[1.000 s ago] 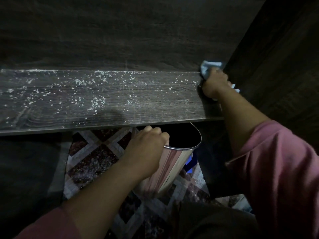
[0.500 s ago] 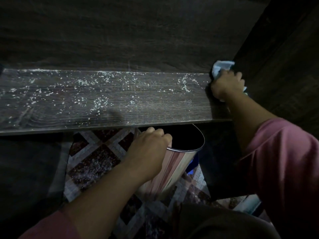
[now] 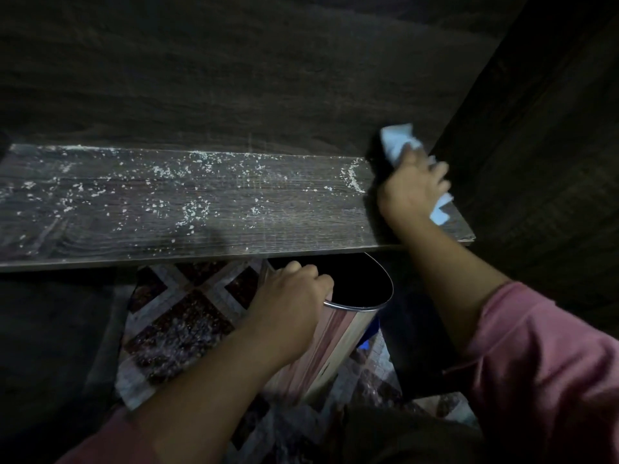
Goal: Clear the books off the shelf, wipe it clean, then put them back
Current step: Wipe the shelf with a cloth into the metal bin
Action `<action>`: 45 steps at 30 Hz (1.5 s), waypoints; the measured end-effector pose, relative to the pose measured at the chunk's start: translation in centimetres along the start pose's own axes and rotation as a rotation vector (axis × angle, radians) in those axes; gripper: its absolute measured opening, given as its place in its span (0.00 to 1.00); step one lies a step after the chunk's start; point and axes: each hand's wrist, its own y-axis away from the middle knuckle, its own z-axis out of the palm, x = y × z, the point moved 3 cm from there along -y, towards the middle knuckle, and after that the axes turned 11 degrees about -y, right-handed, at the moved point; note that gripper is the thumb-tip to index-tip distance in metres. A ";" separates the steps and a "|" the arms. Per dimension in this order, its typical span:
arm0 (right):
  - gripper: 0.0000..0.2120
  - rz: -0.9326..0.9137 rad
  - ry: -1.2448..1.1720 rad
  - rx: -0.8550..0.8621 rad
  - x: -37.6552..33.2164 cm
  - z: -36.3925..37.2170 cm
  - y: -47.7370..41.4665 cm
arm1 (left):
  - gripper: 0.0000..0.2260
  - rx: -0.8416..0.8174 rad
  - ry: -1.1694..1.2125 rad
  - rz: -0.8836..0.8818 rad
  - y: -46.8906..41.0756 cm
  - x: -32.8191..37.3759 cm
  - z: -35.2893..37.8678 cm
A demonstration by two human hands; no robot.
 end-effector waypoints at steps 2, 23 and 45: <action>0.28 0.055 0.109 0.006 1.7 -0.8 -2.1 | 0.13 0.003 -0.015 0.008 0.1 0.0 -0.1; 0.21 0.088 -0.318 -0.051 0.0 -2.1 -1.0 | 0.12 0.010 -0.042 -0.003 0.0 -0.2 -0.4; 0.20 0.160 -0.663 -0.371 0.9 -4.6 6.2 | 0.13 0.017 -0.033 0.023 1.2 -0.1 -0.9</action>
